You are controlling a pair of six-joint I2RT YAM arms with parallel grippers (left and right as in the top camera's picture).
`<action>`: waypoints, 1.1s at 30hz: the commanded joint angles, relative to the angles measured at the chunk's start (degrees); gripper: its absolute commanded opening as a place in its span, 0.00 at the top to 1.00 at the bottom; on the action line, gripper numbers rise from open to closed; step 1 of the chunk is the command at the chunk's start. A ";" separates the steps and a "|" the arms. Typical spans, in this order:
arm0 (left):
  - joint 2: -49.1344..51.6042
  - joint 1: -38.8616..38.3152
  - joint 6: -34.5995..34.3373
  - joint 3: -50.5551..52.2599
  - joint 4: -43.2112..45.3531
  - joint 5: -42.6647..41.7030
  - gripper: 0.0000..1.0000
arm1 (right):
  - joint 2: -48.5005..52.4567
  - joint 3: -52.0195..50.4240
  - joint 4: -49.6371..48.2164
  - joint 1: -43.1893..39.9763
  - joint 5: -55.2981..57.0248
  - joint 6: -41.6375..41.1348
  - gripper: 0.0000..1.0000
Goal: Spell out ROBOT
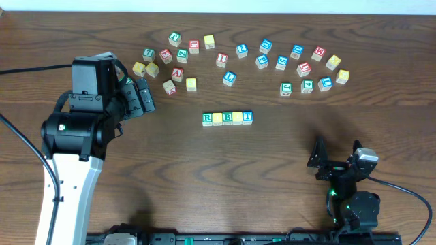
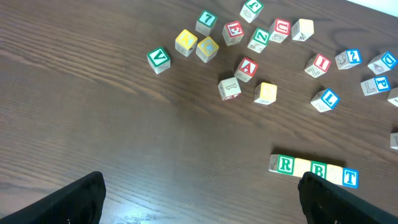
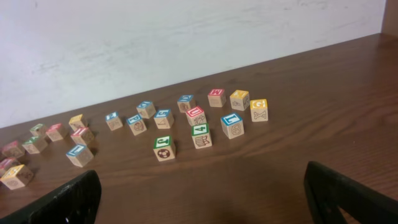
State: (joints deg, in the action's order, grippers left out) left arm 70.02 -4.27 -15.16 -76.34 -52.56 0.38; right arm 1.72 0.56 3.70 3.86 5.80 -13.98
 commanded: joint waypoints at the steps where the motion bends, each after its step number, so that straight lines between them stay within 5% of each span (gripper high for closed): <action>1: -0.04 0.24 0.13 -1.14 -0.17 0.74 0.02 | -0.48 -0.24 0.04 -0.44 -0.37 0.76 0.01; 11: -10.58 0.24 7.52 4.15 5.27 0.79 0.02 | -0.48 -0.24 0.07 -0.44 -0.37 0.76 0.01; 33: -54.64 5.11 12.26 55.23 42.07 0.76 0.02 | -0.48 -0.24 0.07 -0.44 -0.37 0.76 0.01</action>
State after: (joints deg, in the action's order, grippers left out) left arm 19.42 0.60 -5.21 -25.85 -12.80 0.38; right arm 1.69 0.56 3.70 3.86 5.76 -13.96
